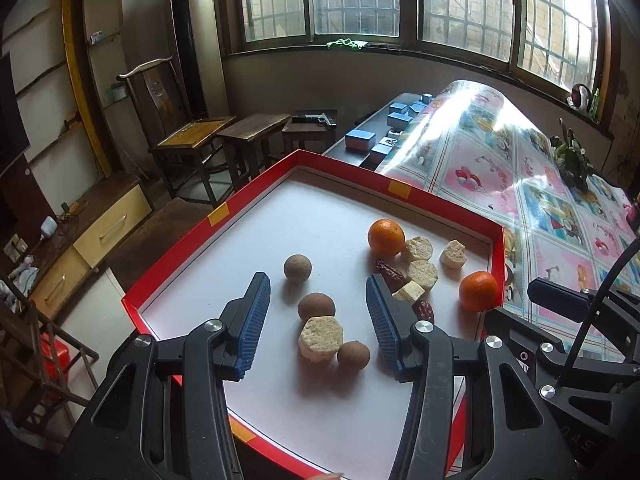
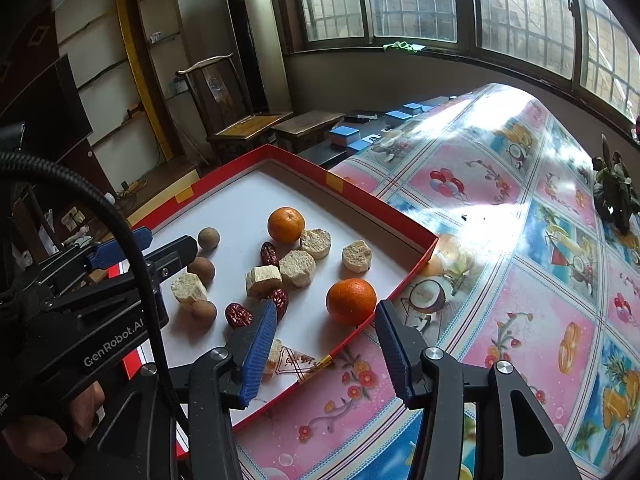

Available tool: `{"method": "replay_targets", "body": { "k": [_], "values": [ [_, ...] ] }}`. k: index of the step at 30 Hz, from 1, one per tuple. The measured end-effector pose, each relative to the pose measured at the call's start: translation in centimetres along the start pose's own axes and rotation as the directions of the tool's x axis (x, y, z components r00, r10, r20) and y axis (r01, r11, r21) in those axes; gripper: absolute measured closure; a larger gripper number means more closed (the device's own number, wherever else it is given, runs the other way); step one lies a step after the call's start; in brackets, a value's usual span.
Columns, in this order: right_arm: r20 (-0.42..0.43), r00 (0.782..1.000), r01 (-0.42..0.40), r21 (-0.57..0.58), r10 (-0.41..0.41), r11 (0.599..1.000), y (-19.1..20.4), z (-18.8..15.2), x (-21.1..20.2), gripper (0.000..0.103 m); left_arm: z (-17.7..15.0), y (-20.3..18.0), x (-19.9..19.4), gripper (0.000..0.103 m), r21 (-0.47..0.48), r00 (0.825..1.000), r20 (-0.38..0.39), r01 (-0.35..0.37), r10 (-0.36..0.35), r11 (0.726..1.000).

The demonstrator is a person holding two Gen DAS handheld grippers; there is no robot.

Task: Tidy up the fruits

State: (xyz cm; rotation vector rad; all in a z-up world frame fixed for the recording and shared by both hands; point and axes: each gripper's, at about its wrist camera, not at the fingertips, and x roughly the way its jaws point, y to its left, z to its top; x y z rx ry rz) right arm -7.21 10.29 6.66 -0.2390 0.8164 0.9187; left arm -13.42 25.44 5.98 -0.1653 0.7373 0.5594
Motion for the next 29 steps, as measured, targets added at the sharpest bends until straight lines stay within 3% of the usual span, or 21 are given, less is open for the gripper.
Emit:
{"method": "replay_targets", "body": {
  "k": [9,29],
  "values": [
    [-0.005,1.000,-0.009,-0.007,0.009,1.000,0.1,-0.6,-0.7,0.054,-0.4,-0.4,-0.7,0.053,0.003,0.999,0.000,-0.042,0.042,0.999],
    [-0.018,1.000,-0.014,-0.008,0.013,1.000,-0.3,-0.9,-0.8,0.054,-0.4,-1.1,-1.5,0.053,0.014,0.999,0.025,-0.040,0.040,0.999]
  ]
}}
